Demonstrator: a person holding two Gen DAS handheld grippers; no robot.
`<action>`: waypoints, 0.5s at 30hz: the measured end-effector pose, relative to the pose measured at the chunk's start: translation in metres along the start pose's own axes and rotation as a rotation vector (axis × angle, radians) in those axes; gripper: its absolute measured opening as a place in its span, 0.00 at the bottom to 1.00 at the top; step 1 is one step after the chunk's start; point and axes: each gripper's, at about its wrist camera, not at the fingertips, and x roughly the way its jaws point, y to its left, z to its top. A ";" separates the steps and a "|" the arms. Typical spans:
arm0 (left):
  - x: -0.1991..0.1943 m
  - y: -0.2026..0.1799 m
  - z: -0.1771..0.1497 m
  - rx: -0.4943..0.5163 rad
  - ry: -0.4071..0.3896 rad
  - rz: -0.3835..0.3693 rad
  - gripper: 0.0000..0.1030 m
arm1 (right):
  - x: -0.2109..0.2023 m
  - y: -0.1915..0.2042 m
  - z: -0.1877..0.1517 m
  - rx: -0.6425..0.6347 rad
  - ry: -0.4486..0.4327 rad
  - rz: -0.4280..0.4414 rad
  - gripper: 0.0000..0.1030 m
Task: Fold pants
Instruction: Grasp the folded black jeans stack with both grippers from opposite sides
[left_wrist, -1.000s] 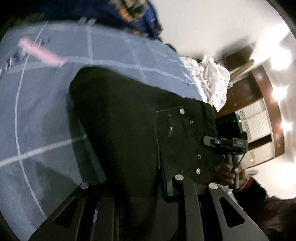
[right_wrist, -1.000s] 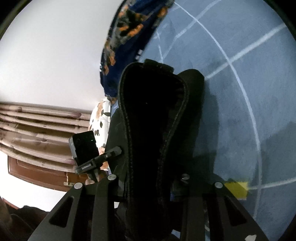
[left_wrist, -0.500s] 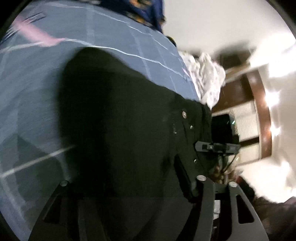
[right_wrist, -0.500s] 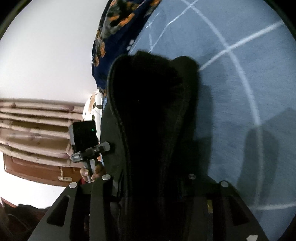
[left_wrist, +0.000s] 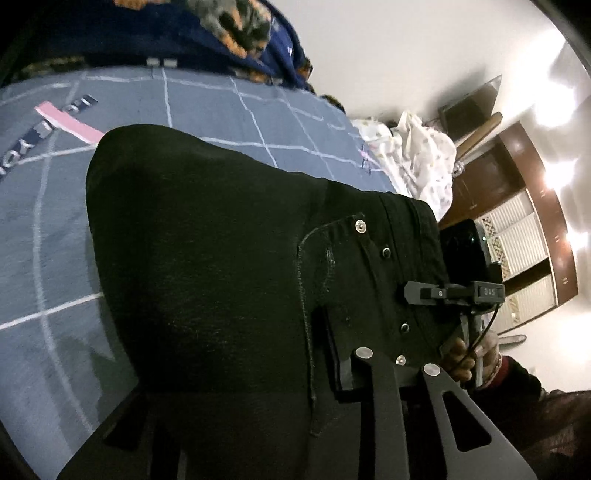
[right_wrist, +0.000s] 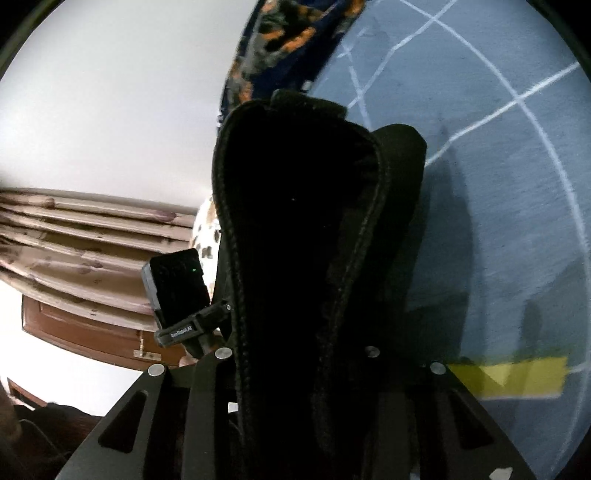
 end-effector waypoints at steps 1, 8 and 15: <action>-0.008 -0.001 -0.003 -0.001 -0.012 0.004 0.25 | 0.004 0.004 0.000 -0.006 -0.002 0.007 0.30; -0.043 -0.001 -0.010 0.001 -0.059 0.050 0.25 | 0.022 0.025 -0.010 -0.013 -0.013 0.067 0.30; -0.065 -0.005 -0.016 0.025 -0.095 0.119 0.25 | 0.039 0.045 -0.015 -0.027 -0.009 0.076 0.30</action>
